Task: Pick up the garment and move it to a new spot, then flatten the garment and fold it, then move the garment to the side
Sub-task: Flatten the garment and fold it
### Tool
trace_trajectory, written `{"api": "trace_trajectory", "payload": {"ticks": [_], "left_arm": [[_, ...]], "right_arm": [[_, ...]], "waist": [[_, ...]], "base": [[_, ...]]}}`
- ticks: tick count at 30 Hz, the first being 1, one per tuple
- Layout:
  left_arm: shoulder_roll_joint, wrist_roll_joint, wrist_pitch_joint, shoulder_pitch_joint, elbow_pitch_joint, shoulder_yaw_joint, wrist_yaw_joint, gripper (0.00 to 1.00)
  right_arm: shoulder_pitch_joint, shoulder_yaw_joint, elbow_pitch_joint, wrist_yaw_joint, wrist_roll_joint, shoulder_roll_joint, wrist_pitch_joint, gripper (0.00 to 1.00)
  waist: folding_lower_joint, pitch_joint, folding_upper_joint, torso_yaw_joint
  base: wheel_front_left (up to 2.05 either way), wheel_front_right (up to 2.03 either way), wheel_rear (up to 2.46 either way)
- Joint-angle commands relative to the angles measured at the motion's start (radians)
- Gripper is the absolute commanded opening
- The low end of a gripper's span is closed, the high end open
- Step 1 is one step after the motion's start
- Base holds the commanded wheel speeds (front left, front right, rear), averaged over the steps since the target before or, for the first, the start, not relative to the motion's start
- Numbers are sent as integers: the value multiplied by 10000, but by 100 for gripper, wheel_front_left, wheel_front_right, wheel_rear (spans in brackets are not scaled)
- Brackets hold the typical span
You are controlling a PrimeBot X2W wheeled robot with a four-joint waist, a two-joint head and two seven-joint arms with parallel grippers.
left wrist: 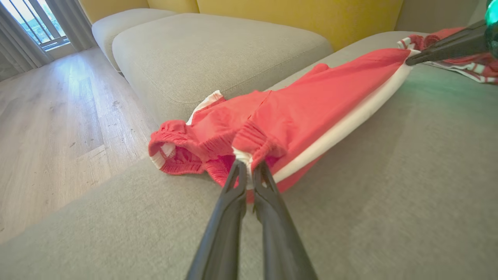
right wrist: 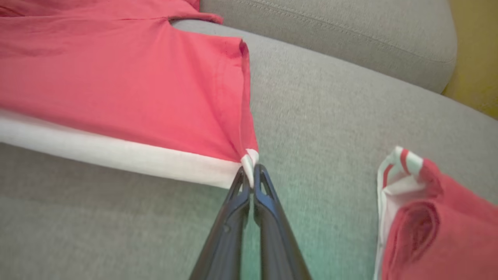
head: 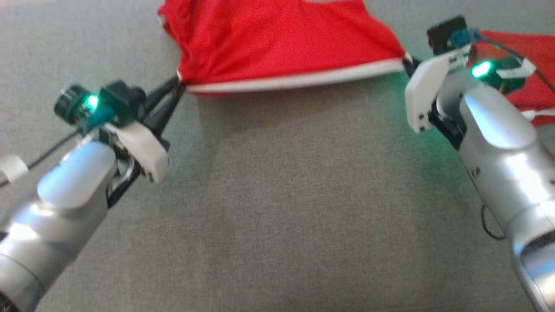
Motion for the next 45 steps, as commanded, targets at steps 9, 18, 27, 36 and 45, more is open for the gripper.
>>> {"api": "trace_trajectory", "payload": {"ticks": [9, 18, 27, 36, 45], "left_arm": [[744, -212, -291, 1031, -605, -286, 34, 0], [1048, -469, -276, 2729, -1941, -591, 531, 0], [1802, -803, 469, 4393, -4791, -923, 1569, 0], [2054, -940, 702, 4299, -5784, -645, 2170, 0], [1554, -1050, 518, 3158, -5285, -13, 2041, 0]], "right_arm": [[2207, 2682, -3847, -17, 3737, -2850, 2182, 0], [4324, 3275, -6358, -17, 5678, -4879, 3487, 0], [6344, 2523, -8295, -17, 6435, -6277, 4601, 0], [6442, 987, -9042, -17, 5992, -6077, 5192, 0], [4848, -451, -9024, -17, 4835, -4949, 6106, 0]], "waist": [[3, -1896, 0, 48], [3, -3286, 0, 118], [3, -3852, 0, 208], [3, -3522, 0, 539], [3, -2150, 0, 1278]], "base": [[0, 0, 0], [0, 0, 0], [0, 0, 0], [0, 0, 0], [0, 0, 0]]}}
